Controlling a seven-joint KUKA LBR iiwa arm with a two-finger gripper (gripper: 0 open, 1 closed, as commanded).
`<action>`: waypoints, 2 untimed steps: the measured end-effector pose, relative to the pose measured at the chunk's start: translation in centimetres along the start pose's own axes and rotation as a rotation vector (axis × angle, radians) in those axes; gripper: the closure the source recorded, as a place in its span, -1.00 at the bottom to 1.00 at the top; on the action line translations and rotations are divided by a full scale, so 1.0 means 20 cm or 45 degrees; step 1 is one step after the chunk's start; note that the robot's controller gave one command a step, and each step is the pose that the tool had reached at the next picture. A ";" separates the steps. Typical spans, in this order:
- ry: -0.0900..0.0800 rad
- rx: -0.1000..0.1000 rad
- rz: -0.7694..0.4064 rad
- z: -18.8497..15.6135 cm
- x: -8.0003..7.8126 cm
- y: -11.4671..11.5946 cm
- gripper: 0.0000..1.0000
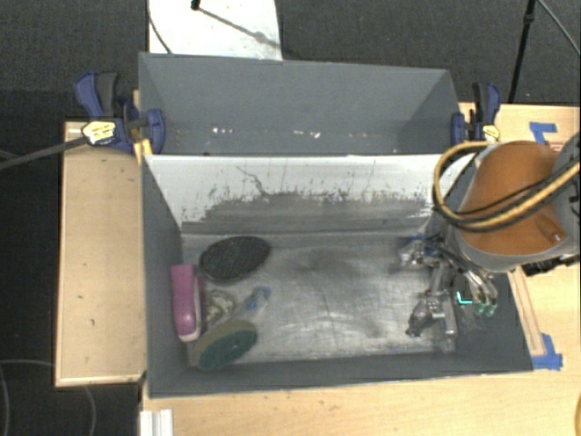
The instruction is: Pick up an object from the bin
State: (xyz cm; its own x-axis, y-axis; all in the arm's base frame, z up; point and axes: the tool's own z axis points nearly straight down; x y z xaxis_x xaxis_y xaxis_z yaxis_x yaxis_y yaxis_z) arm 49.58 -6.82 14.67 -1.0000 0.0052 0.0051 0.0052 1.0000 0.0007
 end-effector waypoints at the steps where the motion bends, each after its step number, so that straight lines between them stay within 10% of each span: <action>1: -0.014 0.001 -0.121 0.38 0.03 -0.32 -1.00; 2: -0.019 -0.003 0.274 0.06 -0.22 -0.03 -1.00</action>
Offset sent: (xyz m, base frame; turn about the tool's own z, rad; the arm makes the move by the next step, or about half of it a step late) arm -0.0082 -0.0628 -0.0767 -0.1004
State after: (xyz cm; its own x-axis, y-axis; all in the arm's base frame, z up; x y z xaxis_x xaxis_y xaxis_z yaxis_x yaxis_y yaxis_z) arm 53.94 -7.37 13.54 -0.9758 0.2187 -0.0093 0.2186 0.9758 0.0036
